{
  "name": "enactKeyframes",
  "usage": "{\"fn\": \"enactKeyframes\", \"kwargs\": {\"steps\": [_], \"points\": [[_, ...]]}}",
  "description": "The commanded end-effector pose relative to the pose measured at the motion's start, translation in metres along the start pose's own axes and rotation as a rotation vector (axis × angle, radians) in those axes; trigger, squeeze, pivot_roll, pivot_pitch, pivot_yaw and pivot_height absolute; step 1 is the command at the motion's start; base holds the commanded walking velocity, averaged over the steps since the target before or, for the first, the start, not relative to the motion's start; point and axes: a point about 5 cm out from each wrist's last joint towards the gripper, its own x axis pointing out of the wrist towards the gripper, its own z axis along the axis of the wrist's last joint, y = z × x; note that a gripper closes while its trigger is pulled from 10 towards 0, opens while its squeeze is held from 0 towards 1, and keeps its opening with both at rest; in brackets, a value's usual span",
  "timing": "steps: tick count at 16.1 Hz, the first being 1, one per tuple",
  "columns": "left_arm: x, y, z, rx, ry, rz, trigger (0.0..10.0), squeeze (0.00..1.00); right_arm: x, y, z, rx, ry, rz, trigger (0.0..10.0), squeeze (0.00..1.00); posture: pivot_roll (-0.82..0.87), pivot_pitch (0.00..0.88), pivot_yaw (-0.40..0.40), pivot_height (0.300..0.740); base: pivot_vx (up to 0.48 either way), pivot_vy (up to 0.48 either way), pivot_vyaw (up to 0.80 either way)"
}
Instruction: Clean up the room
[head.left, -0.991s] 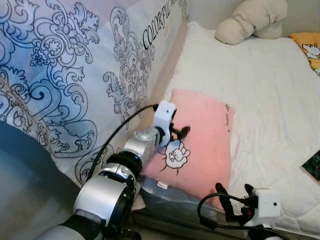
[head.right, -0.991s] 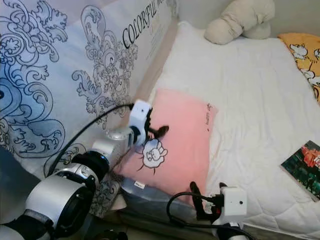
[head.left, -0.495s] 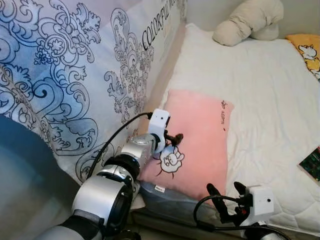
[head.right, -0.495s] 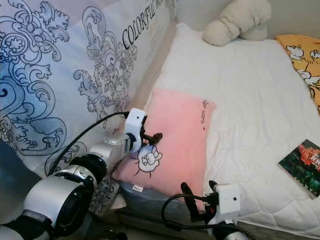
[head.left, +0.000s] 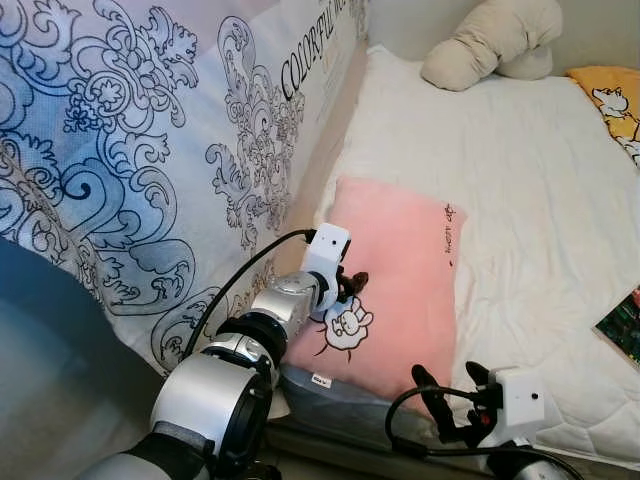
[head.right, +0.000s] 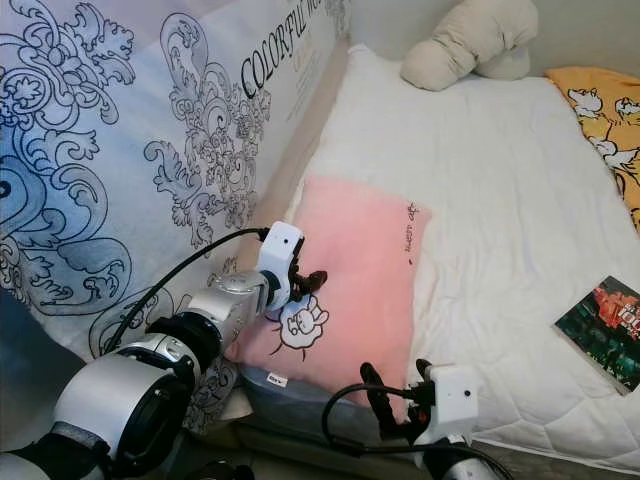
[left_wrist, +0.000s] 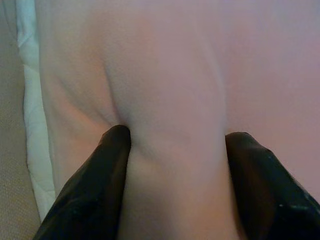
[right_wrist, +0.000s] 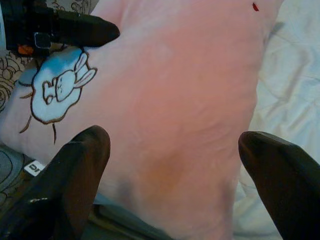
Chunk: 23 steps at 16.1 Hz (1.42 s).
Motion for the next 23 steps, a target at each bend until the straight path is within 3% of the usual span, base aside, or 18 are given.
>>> {"fn": "enactKeyframes", "kwargs": {"steps": [1, 6, 12, 15, 17, 18, 23], "points": [[0.000, -0.001, -0.013, -0.005, 0.054, -0.001, 0.0, 0.00, 0.001, 0.002, 0.001, -0.002, 0.005, 0.009, 10.0, 0.00, -0.11, 0.000, 0.012, 0.740, 0.000, 0.000, 0.00], [-0.001, 0.001, -0.011, -0.040, 0.021, -0.026, 0.0, 0.00, 0.003, 0.005, 0.000, 0.006, 0.011, 0.010, 10.0, 0.00, -0.11, 0.000, 0.015, 0.740, 0.000, 0.000, 0.00], [-0.006, 0.014, -0.004, -0.024, -0.006, -0.006, 0.0, 0.00, 0.006, 0.006, -0.004, 0.011, 0.030, 0.024, 10.0, 0.00, -0.09, 0.000, 0.006, 0.740, 0.000, 0.000, 0.00], [-0.010, 0.026, 0.016, 0.077, -0.062, 0.027, 0.0, 0.00, 0.008, 0.006, -0.003, 0.009, 0.032, 0.028, 10.0, 0.00, -0.08, 0.000, 0.004, 0.740, 0.000, 0.000, 0.00], [-0.014, 0.033, 0.041, 0.166, -0.128, 0.037, 0.0, 0.00, 0.008, 0.006, -0.005, 0.010, 0.035, 0.028, 10.0, 0.00, -0.08, 0.000, 0.004, 0.740, 0.000, 0.000, 0.00], [-0.019, 0.037, 0.062, 0.258, -0.174, 0.043, 0.0, 0.00, 0.009, 0.006, -0.006, 0.011, 0.039, 0.029, 10.0, 0.00, -0.08, 0.000, 0.004, 0.740, 0.000, 0.000, 0.00], [-0.026, 0.041, 0.089, 0.367, -0.242, 0.072, 0.0, 0.00, 0.010, 0.006, -0.007, 0.005, 0.046, 0.035, 10.0, 0.00, -0.07, 0.000, 0.005, 0.740, 0.000, 0.000, 0.00]]}}
